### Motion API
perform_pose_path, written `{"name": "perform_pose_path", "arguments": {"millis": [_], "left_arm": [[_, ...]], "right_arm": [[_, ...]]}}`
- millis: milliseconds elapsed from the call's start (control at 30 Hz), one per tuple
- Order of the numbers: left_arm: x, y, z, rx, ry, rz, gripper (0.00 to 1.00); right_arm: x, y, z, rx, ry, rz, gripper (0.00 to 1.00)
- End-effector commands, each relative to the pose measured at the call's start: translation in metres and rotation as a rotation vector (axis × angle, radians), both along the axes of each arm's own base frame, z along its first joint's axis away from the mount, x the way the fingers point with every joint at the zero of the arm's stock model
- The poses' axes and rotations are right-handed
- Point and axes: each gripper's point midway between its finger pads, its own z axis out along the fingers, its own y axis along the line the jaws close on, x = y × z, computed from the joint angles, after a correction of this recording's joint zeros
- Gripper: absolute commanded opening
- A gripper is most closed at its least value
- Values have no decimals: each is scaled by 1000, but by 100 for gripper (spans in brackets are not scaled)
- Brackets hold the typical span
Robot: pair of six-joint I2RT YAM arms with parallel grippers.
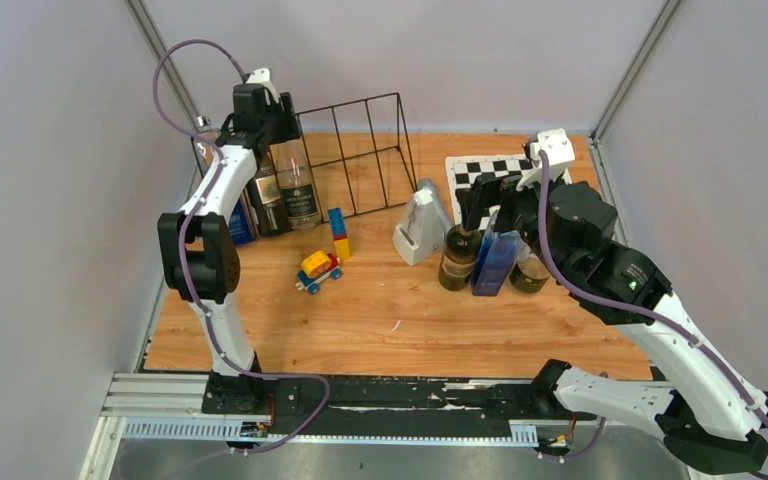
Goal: Take the wine bottle off the wine rack
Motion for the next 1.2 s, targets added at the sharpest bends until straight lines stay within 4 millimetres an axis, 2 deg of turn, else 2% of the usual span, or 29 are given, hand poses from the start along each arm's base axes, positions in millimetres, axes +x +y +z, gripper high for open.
{"name": "perform_pose_path", "arguments": {"millis": [0, 267, 567, 700, 933, 1167], "left_arm": [[13, 8, 15, 25, -45, 1, 69], [22, 8, 0, 46, -19, -16, 65], [21, 12, -3, 78, -16, -17, 43], [18, 14, 7, 92, -39, -15, 34], [4, 10, 36, 97, -116, -43, 1], [-27, 3, 70, 84, -247, -84, 0]], "right_arm": [[-6, -1, 2, 29, 0, 12, 99], [-7, -2, 2, 28, 3, 11, 99], [-8, -1, 1, 25, 7, 17, 99], [-8, -1, 1, 24, 8, 18, 99], [-8, 1, -2, 22, 15, 26, 99], [-7, 5, -4, 16, 22, 39, 99]]}}
